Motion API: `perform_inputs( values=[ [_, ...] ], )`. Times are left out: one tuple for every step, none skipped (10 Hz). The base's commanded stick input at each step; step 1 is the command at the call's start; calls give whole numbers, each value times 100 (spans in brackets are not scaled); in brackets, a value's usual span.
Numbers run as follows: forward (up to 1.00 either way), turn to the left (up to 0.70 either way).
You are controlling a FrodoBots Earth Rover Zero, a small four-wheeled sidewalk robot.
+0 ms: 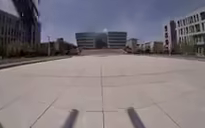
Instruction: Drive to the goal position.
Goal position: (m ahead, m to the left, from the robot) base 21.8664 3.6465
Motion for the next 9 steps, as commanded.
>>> perform_inputs(
  values=[
    [70, 0],
    [70, 0],
    [70, 0],
    [70, 0],
    [70, 0],
    [70, 0],
    [70, 0],
    [70, 0],
    [70, 0]
  ],
)
